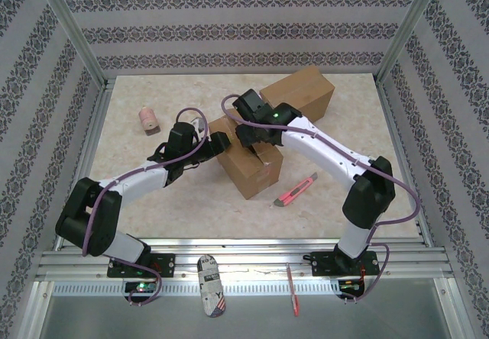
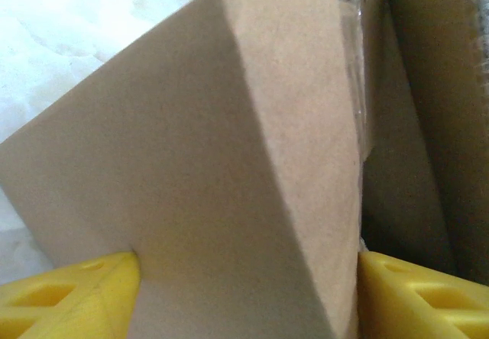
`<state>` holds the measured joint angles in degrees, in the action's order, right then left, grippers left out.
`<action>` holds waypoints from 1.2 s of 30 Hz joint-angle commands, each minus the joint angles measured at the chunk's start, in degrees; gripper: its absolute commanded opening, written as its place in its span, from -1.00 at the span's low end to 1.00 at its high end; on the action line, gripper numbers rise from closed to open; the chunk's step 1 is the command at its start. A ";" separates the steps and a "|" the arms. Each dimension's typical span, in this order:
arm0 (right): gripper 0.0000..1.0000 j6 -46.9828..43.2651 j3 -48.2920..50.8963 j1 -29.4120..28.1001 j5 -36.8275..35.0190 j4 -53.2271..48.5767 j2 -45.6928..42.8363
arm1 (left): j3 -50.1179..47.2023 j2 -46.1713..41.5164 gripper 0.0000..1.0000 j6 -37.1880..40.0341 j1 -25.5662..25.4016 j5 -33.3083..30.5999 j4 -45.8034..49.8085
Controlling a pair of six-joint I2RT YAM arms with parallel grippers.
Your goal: Unpack the express box
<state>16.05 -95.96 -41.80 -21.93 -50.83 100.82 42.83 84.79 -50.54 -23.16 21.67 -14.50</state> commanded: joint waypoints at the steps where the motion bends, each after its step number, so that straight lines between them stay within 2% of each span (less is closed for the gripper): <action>1: 0.69 -2.26 -2.83 2.09 -14.88 -4.17 -0.58 | -5.50 4.68 0.44 3.87 1.10 -4.27 20.21; 16: 0.70 -6.04 -7.79 2.87 -16.86 -6.13 -0.88 | -5.30 4.86 0.44 4.23 1.43 -4.21 20.74; 19: 0.70 -5.35 -6.72 2.87 -13.58 -5.80 -1.64 | -5.01 4.88 0.44 4.21 1.43 -3.92 20.65; 25: 0.68 -3.69 -3.17 3.30 0.30 -3.47 -2.51 | -2.44 4.71 0.44 4.86 1.45 -2.11 21.07; 29: 0.60 -2.44 -1.30 4.57 7.41 -1.90 -2.08 | 0.73 4.18 0.45 5.77 1.44 -1.13 22.38; 36: 0.38 -1.82 -1.51 5.88 10.96 -1.51 0.79 | 5.43 2.84 0.46 7.37 1.45 -0.73 25.04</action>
<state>13.23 -97.23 -36.38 -14.09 -53.28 100.09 49.19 85.32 -46.46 -22.55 23.18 -4.36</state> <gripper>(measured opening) 0.703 0.729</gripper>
